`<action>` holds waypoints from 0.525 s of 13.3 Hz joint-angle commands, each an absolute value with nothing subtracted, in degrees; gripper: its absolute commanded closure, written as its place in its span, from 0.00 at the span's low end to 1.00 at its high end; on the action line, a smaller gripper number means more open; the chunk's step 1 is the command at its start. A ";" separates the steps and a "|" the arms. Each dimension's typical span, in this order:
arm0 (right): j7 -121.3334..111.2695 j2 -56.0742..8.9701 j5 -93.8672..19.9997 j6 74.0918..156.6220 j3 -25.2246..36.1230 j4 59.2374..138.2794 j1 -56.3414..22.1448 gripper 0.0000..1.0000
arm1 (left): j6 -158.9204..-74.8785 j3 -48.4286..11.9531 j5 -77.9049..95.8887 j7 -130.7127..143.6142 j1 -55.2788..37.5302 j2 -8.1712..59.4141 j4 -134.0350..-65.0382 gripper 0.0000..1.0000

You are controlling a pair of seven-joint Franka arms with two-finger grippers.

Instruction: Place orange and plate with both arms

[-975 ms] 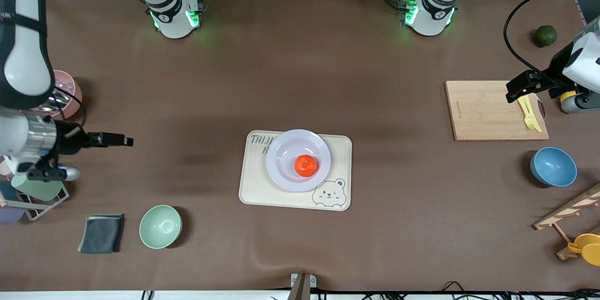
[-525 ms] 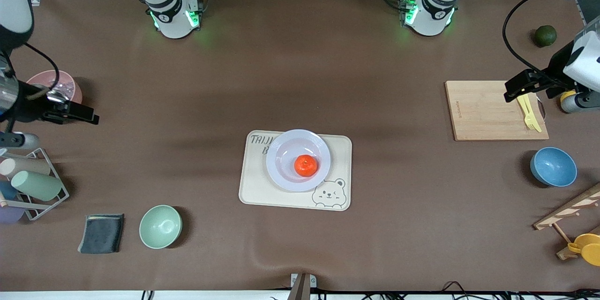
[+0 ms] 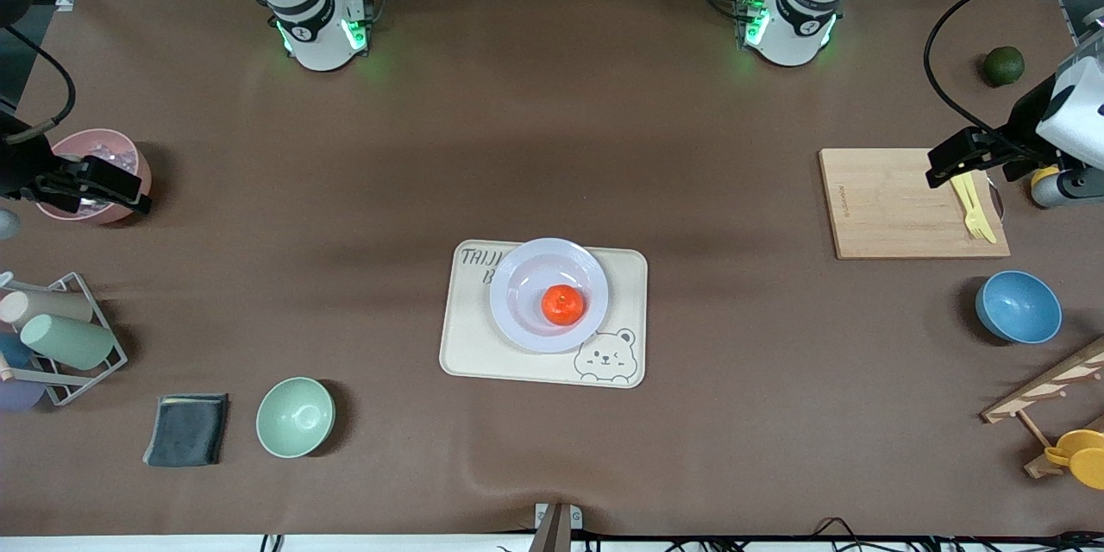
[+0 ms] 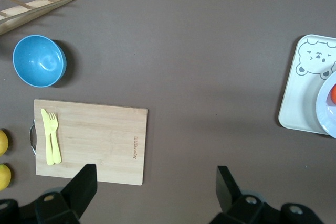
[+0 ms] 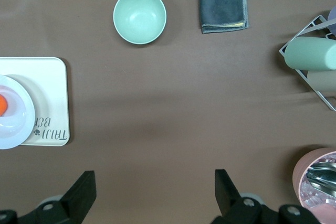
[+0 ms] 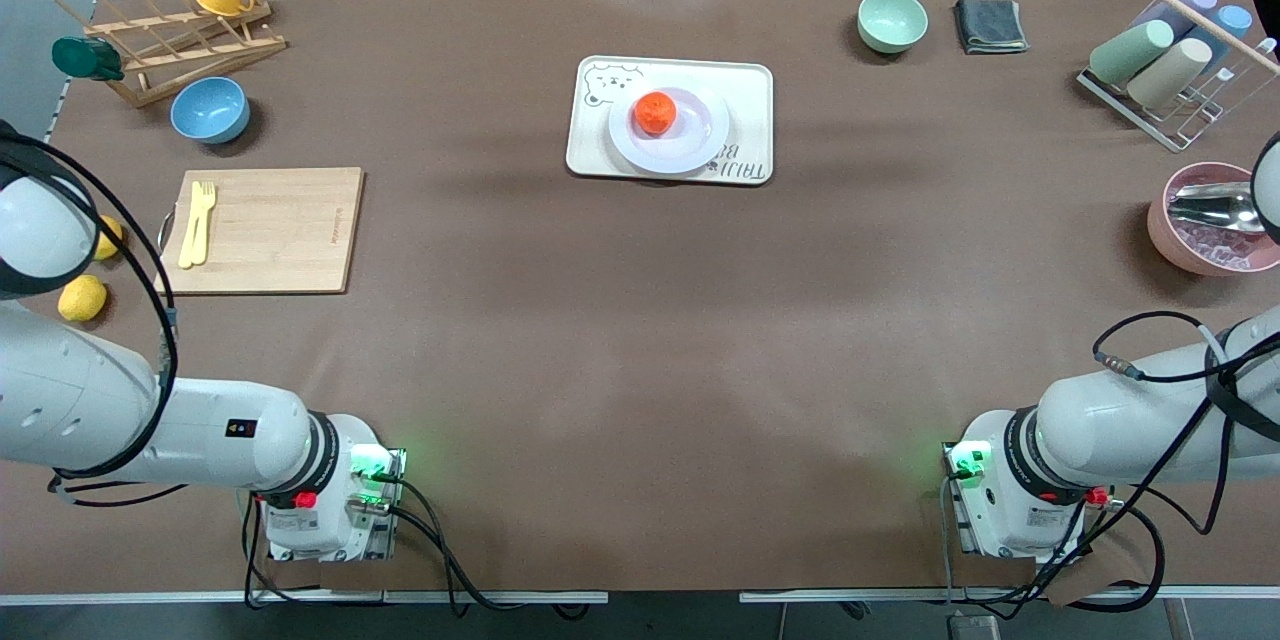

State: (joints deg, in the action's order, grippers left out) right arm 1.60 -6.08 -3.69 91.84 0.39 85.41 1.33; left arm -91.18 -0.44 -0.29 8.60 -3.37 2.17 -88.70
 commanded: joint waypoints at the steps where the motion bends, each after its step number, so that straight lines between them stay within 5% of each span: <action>1: 2.72 -3.52 -1.76 93.08 0.26 89.12 0.27 0.00 | -90.53 -0.35 1.32 6.68 -2.99 1.14 -88.95 0.00; 7: 2.72 -2.10 -0.97 90.87 0.53 87.89 0.62 0.00 | -90.53 -0.26 1.32 5.10 -2.99 0.70 -88.95 0.00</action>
State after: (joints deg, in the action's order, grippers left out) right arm 1.63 -3.23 -2.81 90.65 0.59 86.68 0.81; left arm -91.18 -0.42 -0.29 6.87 -3.35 1.91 -88.69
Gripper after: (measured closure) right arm 0.000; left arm 0.000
